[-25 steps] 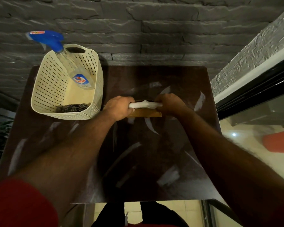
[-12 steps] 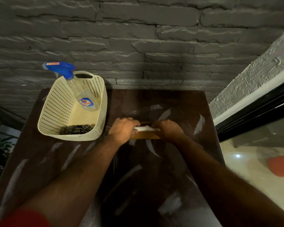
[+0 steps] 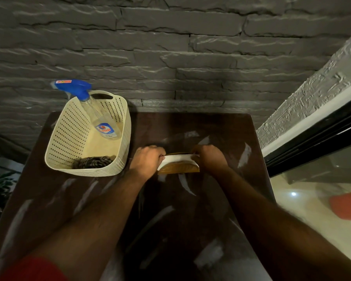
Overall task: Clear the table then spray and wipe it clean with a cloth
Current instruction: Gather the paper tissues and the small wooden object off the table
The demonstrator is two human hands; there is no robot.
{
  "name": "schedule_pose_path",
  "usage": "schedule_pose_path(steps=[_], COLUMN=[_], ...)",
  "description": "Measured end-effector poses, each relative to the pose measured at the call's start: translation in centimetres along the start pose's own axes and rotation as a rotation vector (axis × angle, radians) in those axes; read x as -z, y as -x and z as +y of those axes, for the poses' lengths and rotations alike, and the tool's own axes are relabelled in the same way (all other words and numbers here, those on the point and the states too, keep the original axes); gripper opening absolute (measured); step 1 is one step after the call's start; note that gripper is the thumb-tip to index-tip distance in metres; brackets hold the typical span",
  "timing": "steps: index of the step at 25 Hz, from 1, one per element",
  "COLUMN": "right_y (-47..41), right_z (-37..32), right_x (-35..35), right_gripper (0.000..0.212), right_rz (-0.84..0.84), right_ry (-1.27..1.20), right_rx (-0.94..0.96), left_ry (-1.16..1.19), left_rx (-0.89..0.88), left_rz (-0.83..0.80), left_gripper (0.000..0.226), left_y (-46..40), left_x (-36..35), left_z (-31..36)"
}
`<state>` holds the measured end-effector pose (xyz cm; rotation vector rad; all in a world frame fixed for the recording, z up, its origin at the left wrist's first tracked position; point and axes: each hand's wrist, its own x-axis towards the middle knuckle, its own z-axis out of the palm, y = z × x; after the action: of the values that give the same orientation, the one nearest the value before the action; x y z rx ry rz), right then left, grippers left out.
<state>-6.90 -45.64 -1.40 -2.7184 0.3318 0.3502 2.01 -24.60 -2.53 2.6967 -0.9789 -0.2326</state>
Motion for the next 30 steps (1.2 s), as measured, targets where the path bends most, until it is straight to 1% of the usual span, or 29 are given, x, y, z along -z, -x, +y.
schedule_pose_path(steps=[2, 4, 5, 7, 8, 9, 10, 11, 13, 15, 18, 21, 24, 27, 30], right_y=[0.1, 0.5, 0.7, 0.9, 0.8, 0.6, 0.3, 0.0, -0.1, 0.1, 0.7, 1.2, 2.2, 2.7, 3.0], right_z=[0.3, 0.7, 0.9, 0.8, 0.5, 0.2, -0.2, -0.5, -1.1, -1.3, -1.8, -3.3, -6.3, -10.4, -17.0], right_x=[0.2, 0.3, 0.3, 0.1, -0.2, -0.5, -0.9, -1.1, -1.7, -1.5, 0.2, 3.4, 6.4, 8.3, 8.8], right_gripper=[0.027, 0.034, 0.042, 0.063, 0.072, 0.076, 0.076, 0.071, 0.052, 0.043, 0.045, 0.050, 0.048, 0.047, 0.052], right_rz=[0.053, 0.091, 0.059, -0.064, -0.112, -0.144, -0.154, -0.136, -0.076, -0.034, -0.007, 0.017, -0.009, -0.035, -0.073], right_ry=[-0.069, -0.173, -0.181, -0.073, -0.009, 0.034, 0.053, 0.068, 0.105, 0.104, 0.065, 0.007, -0.030, -0.021, 0.056], right_rx=[-0.016, -0.020, -0.011, 0.015, 0.024, 0.028, 0.028, 0.030, 0.029, 0.028, 0.063, 0.170, 0.278, 0.391, 0.504], left_ry=[0.084, 0.113, 0.101, 0.049, 0.018, -0.005, -0.018, -0.025, -0.029, 0.003, 0.087, 0.188, 0.261, 0.277, 0.283], left_rx=[0.038, 0.047, 0.043, 0.033, 0.033, 0.037, 0.043, 0.043, 0.046, 0.063, 0.112, 0.135, 0.188, 0.251, 0.365], left_rz=[0.011, -0.059, -0.118, -0.249, -0.296, -0.313, -0.301, -0.275, -0.229, -0.201, -0.147, -0.079, 0.015, 0.097, 0.172], left_gripper=[0.028, 0.042, 0.052, 0.072, 0.078, 0.080, 0.076, 0.069, 0.054, 0.050, 0.053, 0.057, 0.056, 0.056, 0.059], left_y=[0.1, 0.3, 0.4, 0.4, 0.3, 0.2, 0.0, -0.1, 0.1, 0.5, 1.5, 3.2, 6.5, 10.4, 15.2], left_x=[0.2, 0.3, 0.4, 0.3, 0.1, -0.1, -0.4, -0.8, -1.2, -1.0, 0.8, 4.2, 8.0, 11.1, 14.4], left_z=[-0.1, -0.2, -0.2, -0.1, 0.1, 0.2, 0.4, 0.5, 0.6, 0.8, 1.0, 0.8, 0.3, -0.9, -3.5])
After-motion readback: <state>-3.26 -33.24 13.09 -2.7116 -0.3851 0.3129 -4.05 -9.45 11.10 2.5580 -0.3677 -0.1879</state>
